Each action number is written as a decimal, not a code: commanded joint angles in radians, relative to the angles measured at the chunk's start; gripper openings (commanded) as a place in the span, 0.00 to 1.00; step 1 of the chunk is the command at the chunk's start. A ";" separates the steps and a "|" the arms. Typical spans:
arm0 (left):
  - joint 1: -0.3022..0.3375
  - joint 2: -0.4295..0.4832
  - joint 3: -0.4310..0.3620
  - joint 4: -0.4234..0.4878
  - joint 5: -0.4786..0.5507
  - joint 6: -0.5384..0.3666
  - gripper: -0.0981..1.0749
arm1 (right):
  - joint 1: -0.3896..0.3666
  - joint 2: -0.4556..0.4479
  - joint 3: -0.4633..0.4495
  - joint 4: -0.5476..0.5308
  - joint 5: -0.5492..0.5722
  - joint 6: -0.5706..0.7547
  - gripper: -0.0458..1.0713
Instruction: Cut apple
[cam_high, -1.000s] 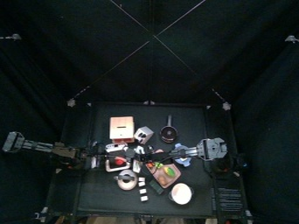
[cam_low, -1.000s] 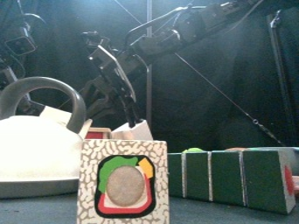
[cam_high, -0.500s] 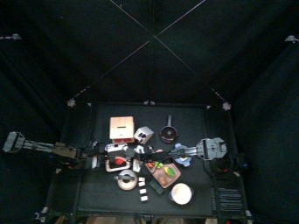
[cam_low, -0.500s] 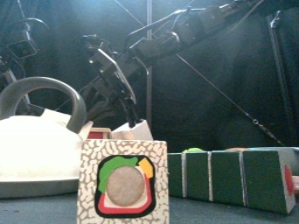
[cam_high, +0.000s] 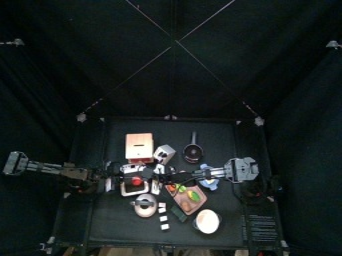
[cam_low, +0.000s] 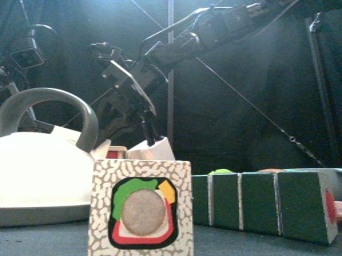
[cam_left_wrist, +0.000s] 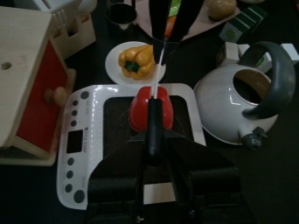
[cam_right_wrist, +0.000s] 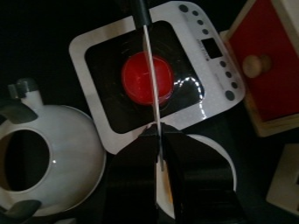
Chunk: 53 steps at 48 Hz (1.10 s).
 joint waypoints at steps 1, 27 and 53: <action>0.008 0.006 -0.017 0.003 -0.020 0.000 0.55 | -0.011 -0.051 -0.032 -0.002 -0.012 0.006 0.28; 0.008 0.017 -0.009 -0.011 -0.012 -0.003 0.55 | -0.012 -0.006 -0.055 0.015 -0.017 0.008 0.28; 0.008 0.017 -0.044 -0.146 0.130 -0.003 0.55 | -0.017 0.012 -0.091 0.026 0.034 0.008 0.28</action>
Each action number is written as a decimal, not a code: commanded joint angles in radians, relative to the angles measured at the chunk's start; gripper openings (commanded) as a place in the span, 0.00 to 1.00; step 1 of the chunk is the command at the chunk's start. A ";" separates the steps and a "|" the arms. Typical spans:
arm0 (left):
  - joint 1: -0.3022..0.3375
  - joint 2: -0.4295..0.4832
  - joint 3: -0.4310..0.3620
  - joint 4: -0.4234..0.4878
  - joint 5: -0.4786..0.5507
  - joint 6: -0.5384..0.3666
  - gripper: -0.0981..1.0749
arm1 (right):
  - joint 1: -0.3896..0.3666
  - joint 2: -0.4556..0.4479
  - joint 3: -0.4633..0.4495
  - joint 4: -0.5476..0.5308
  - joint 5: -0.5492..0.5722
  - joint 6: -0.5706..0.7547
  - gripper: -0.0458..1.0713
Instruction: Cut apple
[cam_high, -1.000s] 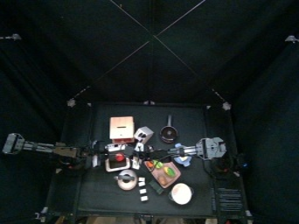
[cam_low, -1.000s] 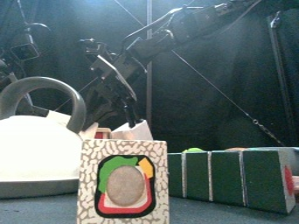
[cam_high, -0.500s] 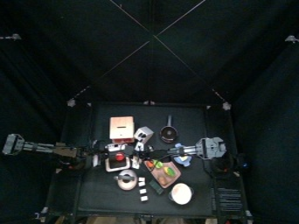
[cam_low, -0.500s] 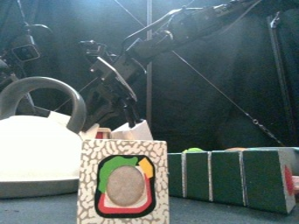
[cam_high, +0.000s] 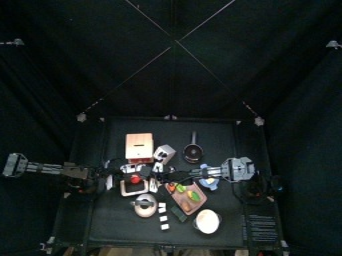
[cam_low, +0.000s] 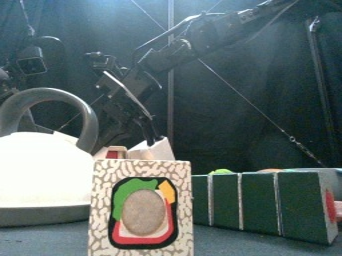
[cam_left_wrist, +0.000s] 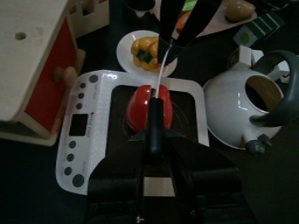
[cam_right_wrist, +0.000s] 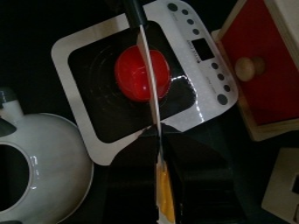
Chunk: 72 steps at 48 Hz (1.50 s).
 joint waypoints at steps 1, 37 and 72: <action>0.003 0.008 -0.012 -0.017 0.000 -0.006 0.55 | -0.005 -0.031 -0.034 0.006 0.008 0.003 0.28; 0.003 0.104 -0.012 -0.067 -0.006 -0.003 0.55 | -0.009 -0.018 -0.017 0.057 0.035 0.003 0.28; 0.005 0.037 -0.064 0.092 -0.212 -0.003 0.55 | -0.002 -0.149 0.017 0.074 -0.003 0.034 0.28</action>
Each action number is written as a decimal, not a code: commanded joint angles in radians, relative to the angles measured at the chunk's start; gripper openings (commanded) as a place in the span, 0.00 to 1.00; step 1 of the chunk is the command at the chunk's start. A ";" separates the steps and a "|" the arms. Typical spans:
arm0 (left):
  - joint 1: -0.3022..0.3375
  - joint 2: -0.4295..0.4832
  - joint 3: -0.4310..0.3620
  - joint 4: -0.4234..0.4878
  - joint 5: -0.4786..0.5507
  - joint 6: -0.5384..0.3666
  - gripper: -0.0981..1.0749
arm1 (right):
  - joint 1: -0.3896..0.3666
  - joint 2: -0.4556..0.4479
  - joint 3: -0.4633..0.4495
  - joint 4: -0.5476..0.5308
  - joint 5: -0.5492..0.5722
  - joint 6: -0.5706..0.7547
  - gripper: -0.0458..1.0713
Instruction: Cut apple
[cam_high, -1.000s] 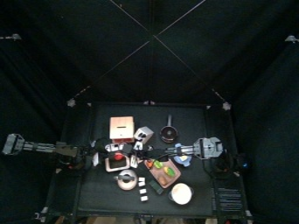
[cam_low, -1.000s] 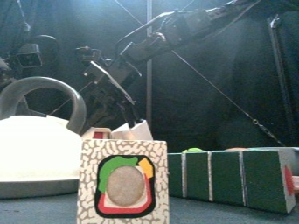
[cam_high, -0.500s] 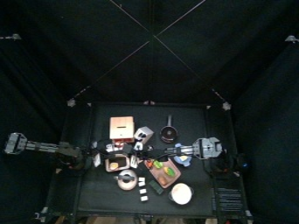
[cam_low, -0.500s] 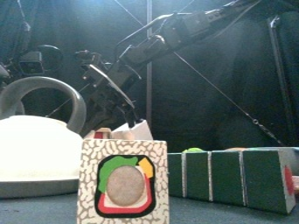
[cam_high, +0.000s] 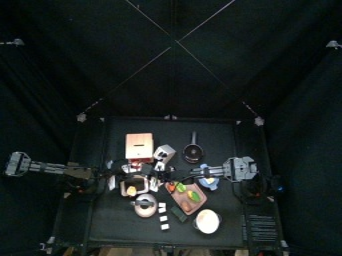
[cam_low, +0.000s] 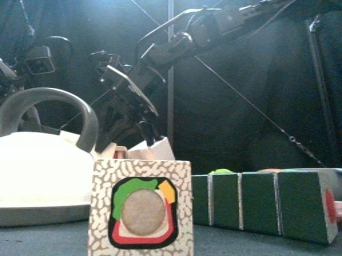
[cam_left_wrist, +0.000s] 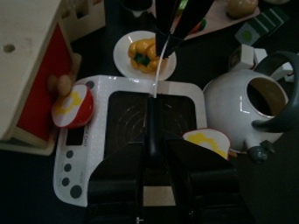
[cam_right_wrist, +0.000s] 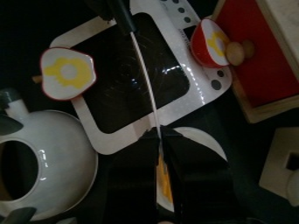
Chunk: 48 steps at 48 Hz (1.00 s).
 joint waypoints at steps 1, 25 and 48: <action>-0.002 -0.031 -0.040 0.014 -0.063 -0.002 0.55 | -0.002 -0.083 -0.008 0.003 -0.060 0.011 0.28; -0.002 -0.067 -0.006 0.023 -0.137 -0.002 0.55 | -0.025 -0.160 0.173 0.110 -0.405 0.015 0.49; 0.014 -0.067 -0.003 0.021 -0.138 -0.002 0.55 | -0.023 -0.288 0.337 0.109 -0.480 0.014 0.66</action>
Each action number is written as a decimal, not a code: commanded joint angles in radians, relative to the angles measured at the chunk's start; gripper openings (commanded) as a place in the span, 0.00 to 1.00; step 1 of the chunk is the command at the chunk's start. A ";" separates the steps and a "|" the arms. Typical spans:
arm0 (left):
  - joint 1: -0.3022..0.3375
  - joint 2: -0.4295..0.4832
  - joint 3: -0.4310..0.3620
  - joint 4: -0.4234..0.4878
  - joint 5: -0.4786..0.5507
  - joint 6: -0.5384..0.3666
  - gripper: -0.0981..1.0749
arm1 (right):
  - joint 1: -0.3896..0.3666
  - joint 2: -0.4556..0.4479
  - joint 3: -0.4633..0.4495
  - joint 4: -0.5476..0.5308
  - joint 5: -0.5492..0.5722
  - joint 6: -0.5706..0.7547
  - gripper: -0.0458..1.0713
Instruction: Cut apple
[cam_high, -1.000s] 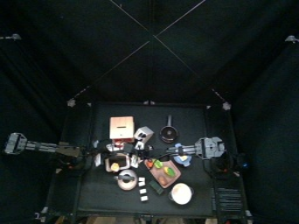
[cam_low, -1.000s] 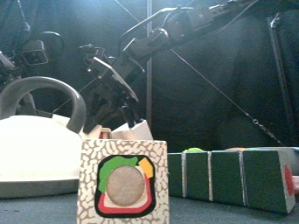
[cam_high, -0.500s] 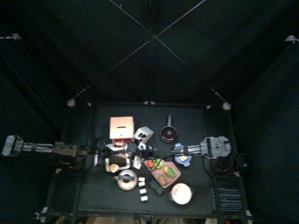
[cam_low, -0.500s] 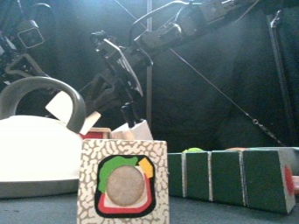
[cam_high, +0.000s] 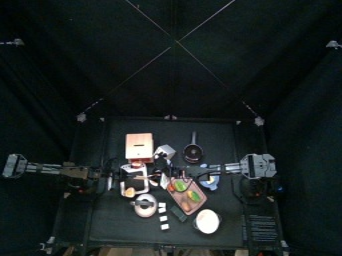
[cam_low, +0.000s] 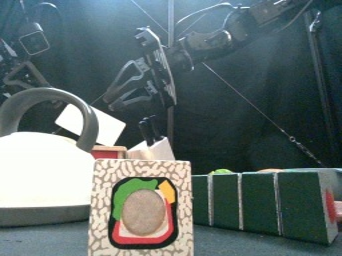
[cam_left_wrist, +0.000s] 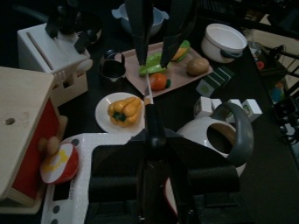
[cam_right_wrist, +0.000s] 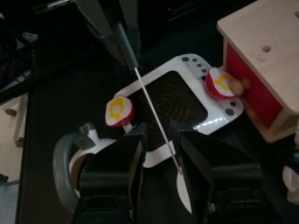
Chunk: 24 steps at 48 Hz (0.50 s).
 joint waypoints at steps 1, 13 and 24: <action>0.006 0.002 -0.012 0.002 -0.009 0.002 0.55 | -0.003 -0.061 0.012 0.000 -0.018 -0.002 0.66; 0.011 0.002 -0.012 0.002 -0.012 0.002 0.55 | -0.005 -0.092 0.071 -0.002 -0.051 -0.003 0.66; 0.012 0.002 -0.014 0.000 -0.018 0.000 0.55 | -0.038 -0.100 0.110 0.003 -0.052 -0.002 0.66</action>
